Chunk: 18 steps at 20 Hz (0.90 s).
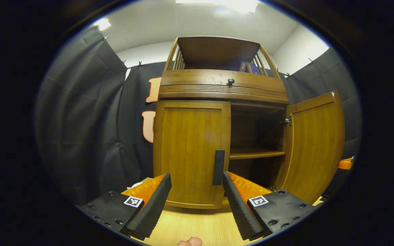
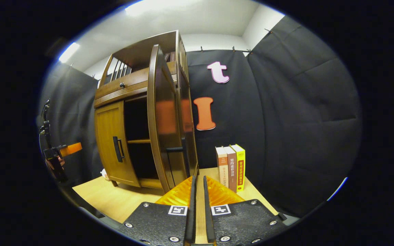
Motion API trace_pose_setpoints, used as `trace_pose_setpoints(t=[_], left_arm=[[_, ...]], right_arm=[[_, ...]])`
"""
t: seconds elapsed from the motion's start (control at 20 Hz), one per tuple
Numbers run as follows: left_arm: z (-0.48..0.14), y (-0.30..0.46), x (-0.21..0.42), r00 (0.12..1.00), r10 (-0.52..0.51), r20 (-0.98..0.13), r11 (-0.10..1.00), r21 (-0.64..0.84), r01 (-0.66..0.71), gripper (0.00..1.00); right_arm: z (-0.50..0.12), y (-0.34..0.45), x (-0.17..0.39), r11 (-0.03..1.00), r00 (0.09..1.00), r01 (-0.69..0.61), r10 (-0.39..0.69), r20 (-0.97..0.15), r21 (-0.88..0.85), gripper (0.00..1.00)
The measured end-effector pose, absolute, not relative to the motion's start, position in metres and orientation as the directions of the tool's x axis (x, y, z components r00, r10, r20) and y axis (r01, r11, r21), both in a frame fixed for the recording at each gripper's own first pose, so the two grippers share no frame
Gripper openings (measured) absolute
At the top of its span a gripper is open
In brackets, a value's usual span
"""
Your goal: Open the right door of the double-door shoe cabinet with the right hand, and open the left door with the left hand.
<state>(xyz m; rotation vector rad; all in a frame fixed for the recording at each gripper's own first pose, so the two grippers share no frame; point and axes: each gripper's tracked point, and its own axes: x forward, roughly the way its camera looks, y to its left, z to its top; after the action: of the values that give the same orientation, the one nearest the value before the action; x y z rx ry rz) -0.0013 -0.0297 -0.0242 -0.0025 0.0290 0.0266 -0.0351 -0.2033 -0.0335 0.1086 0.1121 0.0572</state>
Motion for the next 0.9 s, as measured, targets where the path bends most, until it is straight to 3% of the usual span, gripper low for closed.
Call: trace_pose_setpoints(t=[0.05, 0.15, 0.2, 0.35, 0.5, 0.65, 0.7, 0.75, 0.9], left_arm=[[-0.024, -0.029, 0.001, 0.999, 0.029, -0.029, 1.0, -0.001, -0.029, 0.96], [-0.02, -0.029, 0.006, 0.999, 0.026, -0.021, 1.0, 0.004, -0.026, 0.96], [-0.018, -0.029, 0.009, 1.0, 0.022, -0.017, 1.0, 0.007, -0.022, 0.96], [-0.015, -0.039, 0.02, 1.0, -0.003, -0.013, 1.0, 0.018, 0.004, 0.94], [-0.013, -0.053, 0.029, 0.999, -0.047, -0.005, 0.999, 0.023, 0.047, 0.94], [-0.008, -0.069, 0.047, 0.996, -0.089, 0.01, 0.996, 0.023, 0.088, 0.94], [-0.008, -0.075, 0.055, 0.994, -0.107, 0.008, 0.994, 0.023, 0.107, 0.94], [-0.011, -0.08, 0.065, 0.992, -0.127, -0.006, 0.992, 0.019, 0.127, 0.94], [-0.018, -0.093, 0.096, 0.985, -0.172, -0.031, 0.985, 0.01, 0.172, 0.94]], right_arm=[[-0.027, -0.204, -0.037, 0.994, 0.994, -0.044, 0.054, -0.095, 0.103, 0.12], [-0.014, -0.2, -0.039, 0.996, 0.996, -0.042, 0.048, -0.072, 0.082, 0.22], [-0.01, -0.199, -0.038, 0.996, 0.997, -0.039, 0.044, -0.067, 0.076, 0.35], [-0.011, -0.201, -0.033, 0.999, 0.997, -0.018, 0.021, -0.076, 0.05, 0.57], [-0.021, -0.207, -0.029, 0.999, 0.994, 0.002, 0.001, -0.112, 0.034, 0.66], [-0.024, -0.212, -0.03, 0.998, 0.991, 0.025, -0.017, -0.134, 0.059, 0.86], [-0.024, -0.213, -0.03, 0.998, 0.991, 0.032, -0.024, -0.129, 0.057, 0.97], [-0.024, -0.215, -0.03, 0.998, 0.992, 0.038, -0.031, -0.122, 0.051, 0.92], [-0.024, -0.214, -0.034, 0.999, 0.992, 0.035, -0.029, -0.122, 0.04, 0.92]])
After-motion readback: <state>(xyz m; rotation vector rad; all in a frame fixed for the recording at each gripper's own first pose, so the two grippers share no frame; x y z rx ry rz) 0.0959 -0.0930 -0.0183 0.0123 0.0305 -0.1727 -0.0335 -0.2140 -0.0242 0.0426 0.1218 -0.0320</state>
